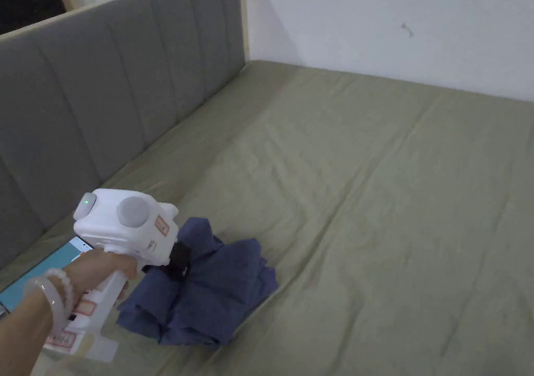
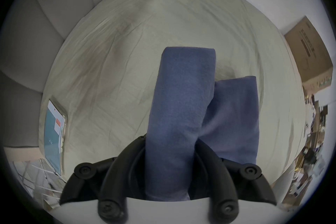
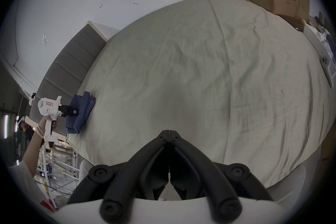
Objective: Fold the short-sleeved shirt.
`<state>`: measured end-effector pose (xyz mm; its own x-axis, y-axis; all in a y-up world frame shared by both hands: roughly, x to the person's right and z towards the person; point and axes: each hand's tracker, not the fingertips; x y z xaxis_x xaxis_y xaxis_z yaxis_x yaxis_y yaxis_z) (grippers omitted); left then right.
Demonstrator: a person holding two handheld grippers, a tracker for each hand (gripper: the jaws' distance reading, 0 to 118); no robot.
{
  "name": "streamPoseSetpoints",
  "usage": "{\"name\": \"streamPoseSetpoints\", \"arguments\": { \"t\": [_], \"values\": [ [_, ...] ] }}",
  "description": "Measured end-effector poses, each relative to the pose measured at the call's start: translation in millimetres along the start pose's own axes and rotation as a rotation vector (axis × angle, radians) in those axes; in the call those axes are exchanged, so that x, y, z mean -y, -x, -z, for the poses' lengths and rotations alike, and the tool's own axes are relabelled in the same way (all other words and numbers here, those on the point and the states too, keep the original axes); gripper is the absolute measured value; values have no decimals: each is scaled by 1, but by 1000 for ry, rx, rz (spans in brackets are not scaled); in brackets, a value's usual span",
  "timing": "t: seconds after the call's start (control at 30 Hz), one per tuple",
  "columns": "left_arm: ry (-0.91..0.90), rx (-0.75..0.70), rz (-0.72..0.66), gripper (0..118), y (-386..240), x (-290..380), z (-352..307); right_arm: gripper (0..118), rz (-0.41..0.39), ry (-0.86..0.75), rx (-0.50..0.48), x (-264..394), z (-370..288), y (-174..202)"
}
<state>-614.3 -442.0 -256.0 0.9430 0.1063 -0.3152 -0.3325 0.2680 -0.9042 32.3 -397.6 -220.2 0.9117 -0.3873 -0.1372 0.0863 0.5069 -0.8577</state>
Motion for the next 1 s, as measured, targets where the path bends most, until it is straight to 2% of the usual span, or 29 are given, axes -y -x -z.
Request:
{"name": "streamPoseSetpoints", "arguments": {
  "t": [0.27,0.3,0.33,0.4,0.43,0.6,0.67,0.7,0.73,0.77,0.8,0.83,0.87,1.0],
  "values": [
    [24,-27,25,26,-5,-9,-3,0,-45,-3,-35,-2,4,9],
    [24,-31,29,36,-9,-11,-3,0,-45,7,-49,0,4,8],
    [18,-46,28,55,-7,-10,-5,0,-43,13,-55,-3,10,7],
    [-2,-145,64,111,-2,-7,-11,0,-42,19,-55,-1,10,5],
    [-9,-150,63,117,-1,-6,-13,0,-44,20,-53,0,8,4],
    [-86,-66,-19,117,16,2,-46,0,-52,18,-55,3,5,1],
    [-132,-18,-42,110,16,9,-66,0,-62,9,-55,3,2,2],
    [-156,14,-71,92,7,17,-81,0,-68,3,-53,4,0,4],
    [-180,47,-94,63,4,24,-95,0,-74,-4,-54,0,0,24],
    [-211,78,-102,63,2,30,-109,0,-79,-9,-62,0,-2,27],
    [-243,92,-113,52,0,36,-121,0,-85,-8,-68,0,-3,29],
    [-281,94,-121,22,-12,45,-137,0,-93,-14,-70,1,-5,32],
    [-318,87,-135,4,-19,54,-150,0,-101,-21,-69,-1,-9,41],
    [-500,54,-67,0,-60,89,-195,0,-141,-89,-48,-3,-24,56]
  ]
}}
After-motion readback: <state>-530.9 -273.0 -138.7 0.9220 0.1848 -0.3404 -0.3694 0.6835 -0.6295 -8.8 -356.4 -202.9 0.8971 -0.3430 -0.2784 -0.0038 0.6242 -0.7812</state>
